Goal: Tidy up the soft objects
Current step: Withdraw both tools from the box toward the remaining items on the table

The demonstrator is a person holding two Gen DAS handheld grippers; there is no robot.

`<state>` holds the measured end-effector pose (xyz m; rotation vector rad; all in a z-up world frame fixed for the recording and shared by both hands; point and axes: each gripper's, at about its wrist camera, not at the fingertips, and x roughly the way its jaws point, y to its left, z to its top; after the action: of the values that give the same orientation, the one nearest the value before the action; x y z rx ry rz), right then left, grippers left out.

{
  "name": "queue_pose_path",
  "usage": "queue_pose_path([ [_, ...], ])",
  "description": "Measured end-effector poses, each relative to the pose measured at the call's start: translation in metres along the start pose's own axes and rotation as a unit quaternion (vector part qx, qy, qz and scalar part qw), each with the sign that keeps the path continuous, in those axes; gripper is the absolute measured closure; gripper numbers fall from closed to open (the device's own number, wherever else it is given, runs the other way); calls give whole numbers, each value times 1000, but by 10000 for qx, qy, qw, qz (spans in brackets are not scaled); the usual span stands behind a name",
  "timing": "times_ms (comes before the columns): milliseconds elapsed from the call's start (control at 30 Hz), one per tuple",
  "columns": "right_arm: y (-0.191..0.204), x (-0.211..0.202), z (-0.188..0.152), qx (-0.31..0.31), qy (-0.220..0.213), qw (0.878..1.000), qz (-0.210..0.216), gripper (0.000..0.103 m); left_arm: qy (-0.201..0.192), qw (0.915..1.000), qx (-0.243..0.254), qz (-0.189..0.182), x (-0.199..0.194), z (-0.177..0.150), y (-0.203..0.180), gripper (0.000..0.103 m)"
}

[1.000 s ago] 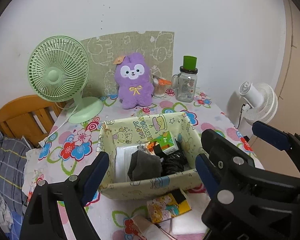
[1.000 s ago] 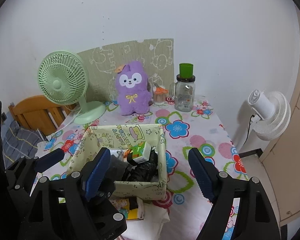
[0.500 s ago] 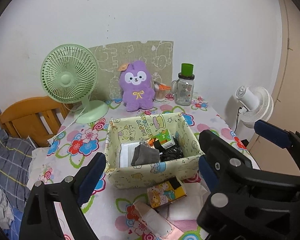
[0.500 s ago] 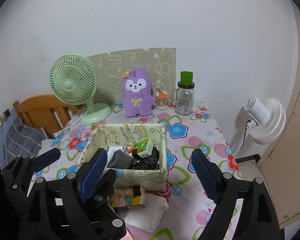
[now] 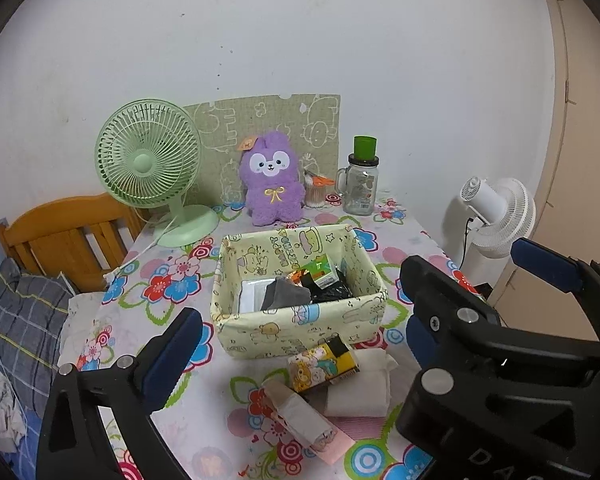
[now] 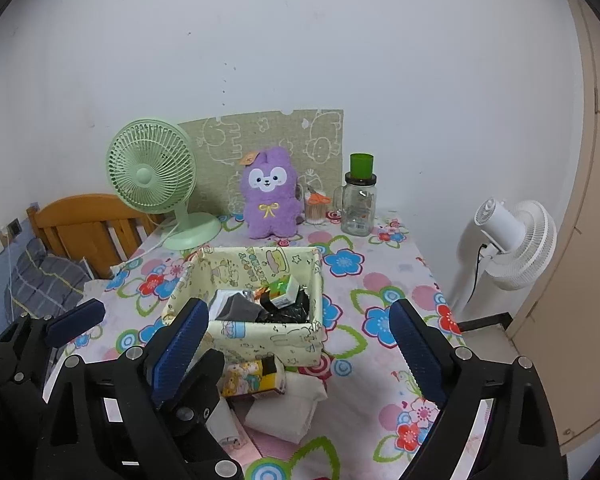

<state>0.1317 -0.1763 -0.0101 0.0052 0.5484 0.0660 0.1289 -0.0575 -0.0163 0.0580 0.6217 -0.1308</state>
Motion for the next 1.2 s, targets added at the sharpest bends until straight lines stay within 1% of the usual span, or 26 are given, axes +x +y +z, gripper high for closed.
queue_pose_path([
  [400,-2,-18,-17,-27,-32,10000,-33,6,-3,10000,-39,-26,-17,-18,-5,0],
  [500,-3,-24,-21,-26,-115,9999,-89,6,29,9999,-80,-58,-21,-23,-6,0],
  [567,-2,-28,-23,-52,-158,9998,-94,1,49,9999,-118,-86,-22,-26,-5,0],
  [700,-1,-33,-27,-84,-249,9996,-129,0,37,9998,-155,-131,-27,-30,-6,0],
  [867,0,-35,-33,-117,-229,9996,-105,0,57,9997,-171,-157,-28,-37,-5,0],
  [1200,1,-27,-52,-126,-98,9999,5,0,6,9998,-187,-20,-27,-55,-4,0],
])
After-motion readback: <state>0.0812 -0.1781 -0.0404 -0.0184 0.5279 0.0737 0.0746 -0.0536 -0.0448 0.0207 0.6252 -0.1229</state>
